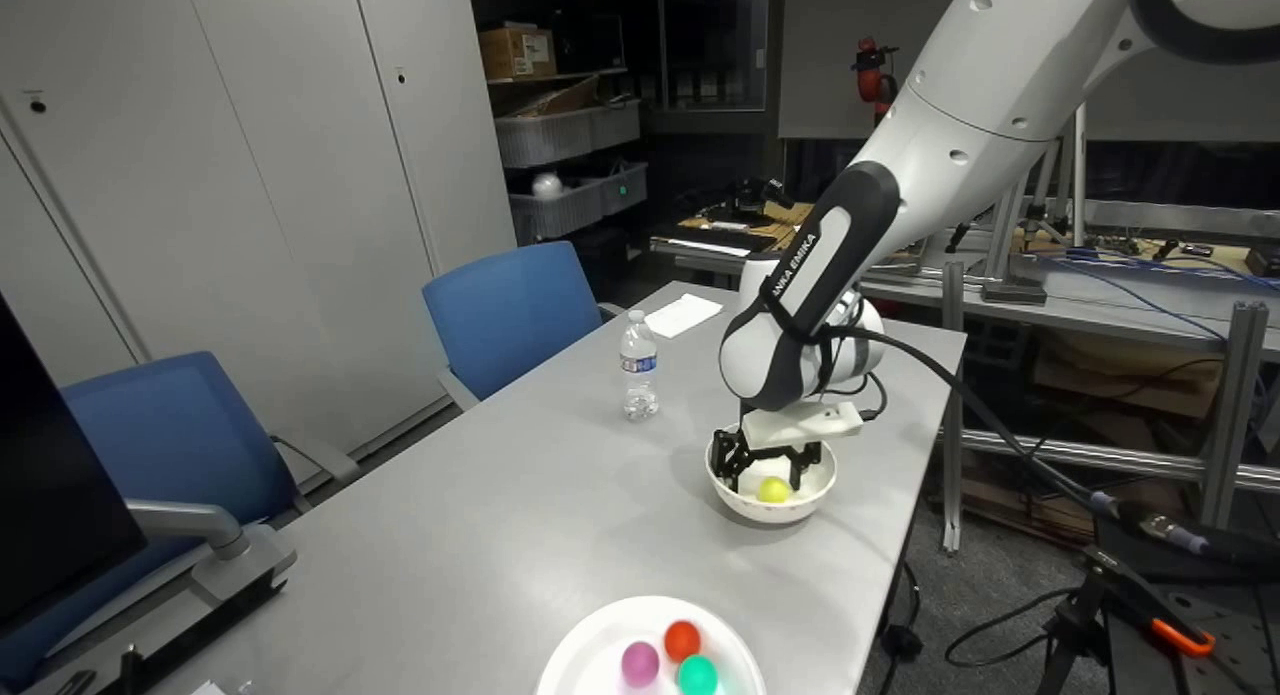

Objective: Take the yellow ball out of the bowl and put it on the plate

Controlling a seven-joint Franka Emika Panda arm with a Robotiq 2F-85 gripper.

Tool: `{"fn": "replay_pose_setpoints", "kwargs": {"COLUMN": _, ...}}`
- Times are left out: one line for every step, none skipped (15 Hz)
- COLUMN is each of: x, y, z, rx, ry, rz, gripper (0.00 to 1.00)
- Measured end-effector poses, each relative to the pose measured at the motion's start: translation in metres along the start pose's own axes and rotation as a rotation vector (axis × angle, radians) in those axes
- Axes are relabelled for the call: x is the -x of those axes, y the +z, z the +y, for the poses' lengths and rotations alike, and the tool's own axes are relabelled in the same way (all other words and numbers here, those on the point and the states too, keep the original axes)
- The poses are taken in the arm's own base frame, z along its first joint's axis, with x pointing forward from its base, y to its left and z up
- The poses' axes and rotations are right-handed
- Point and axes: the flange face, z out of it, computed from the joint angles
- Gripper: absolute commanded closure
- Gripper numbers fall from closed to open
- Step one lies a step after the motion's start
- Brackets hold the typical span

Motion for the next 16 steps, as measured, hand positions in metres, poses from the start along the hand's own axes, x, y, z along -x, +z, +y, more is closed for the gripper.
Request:
{"fn": "replay_pose_setpoints", "kwargs": {"x": 0.0, "y": 0.0, "z": 0.0, "rx": 0.0, "ry": 0.0, "rz": 0.0, "gripper": 0.0}}
{"fn": "replay_pose_setpoints", "kwargs": {"x": 0.0, "y": 0.0, "z": 0.0, "rx": 0.0, "ry": 0.0, "rz": 0.0, "gripper": 0.0}}
{"fn": "replay_pose_setpoints", "kwargs": {"x": -0.0001, "y": -0.0001, "z": 0.0, "rx": 0.0, "ry": 0.001, "rz": 0.0, "gripper": 0.0}}
{"fn": "replay_pose_setpoints", "kwargs": {"x": -0.0001, "y": -0.0004, "z": -0.0001, "rx": 0.0, "ry": 0.001, "rz": 0.0, "gripper": 0.0}}
{"fn": "replay_pose_setpoints", "kwargs": {"x": -0.0003, "y": -0.0009, "z": -0.0002, "rx": -0.001, "ry": 0.001, "rz": 0.001, "gripper": 0.0}}
{"fn": "replay_pose_setpoints", "kwargs": {"x": -0.0005, "y": -0.0017, "z": -0.0005, "rx": -0.002, "ry": 0.001, "rz": 0.002, "gripper": 0.0}}
{"fn": "replay_pose_setpoints", "kwargs": {"x": -0.0007, "y": -0.0025, "z": -0.0007, "rx": -0.003, "ry": 0.002, "rz": 0.003, "gripper": 0.0}}
{"fn": "replay_pose_setpoints", "kwargs": {"x": -0.0008, "y": -0.0031, "z": -0.0009, "rx": -0.003, "ry": 0.002, "rz": 0.004, "gripper": 0.0}}
{"fn": "replay_pose_setpoints", "kwargs": {"x": -0.0009, "y": -0.0034, "z": -0.001, "rx": -0.004, "ry": 0.002, "rz": 0.004, "gripper": 0.0}}
{"fn": "replay_pose_setpoints", "kwargs": {"x": -0.0009, "y": -0.0035, "z": -0.001, "rx": -0.004, "ry": 0.002, "rz": 0.004, "gripper": 0.0}}
{"fn": "replay_pose_setpoints", "kwargs": {"x": -0.0009, "y": -0.0035, "z": -0.001, "rx": -0.004, "ry": 0.003, "rz": 0.004, "gripper": 0.0}}
{"fn": "replay_pose_setpoints", "kwargs": {"x": -0.0009, "y": -0.0034, "z": -0.001, "rx": -0.004, "ry": 0.003, "rz": 0.004, "gripper": 0.0}}
{"fn": "replay_pose_setpoints", "kwargs": {"x": -0.0008, "y": -0.0034, "z": -0.0011, "rx": -0.004, "ry": 0.003, "rz": 0.004, "gripper": 0.0}}
{"fn": "replay_pose_setpoints", "kwargs": {"x": -0.0005, "y": -0.0032, "z": -0.0012, "rx": -0.003, "ry": 0.002, "rz": 0.003, "gripper": 0.03}}
{"fn": "replay_pose_setpoints", "kwargs": {"x": 0.0001, "y": -0.0028, "z": -0.0014, "rx": -0.003, "ry": 0.002, "rz": 0.001, "gripper": 0.14}}
{"fn": "replay_pose_setpoints", "kwargs": {"x": 0.001, "y": -0.0023, "z": -0.0018, "rx": -0.003, "ry": 0.001, "rz": -0.001, "gripper": 0.22}}
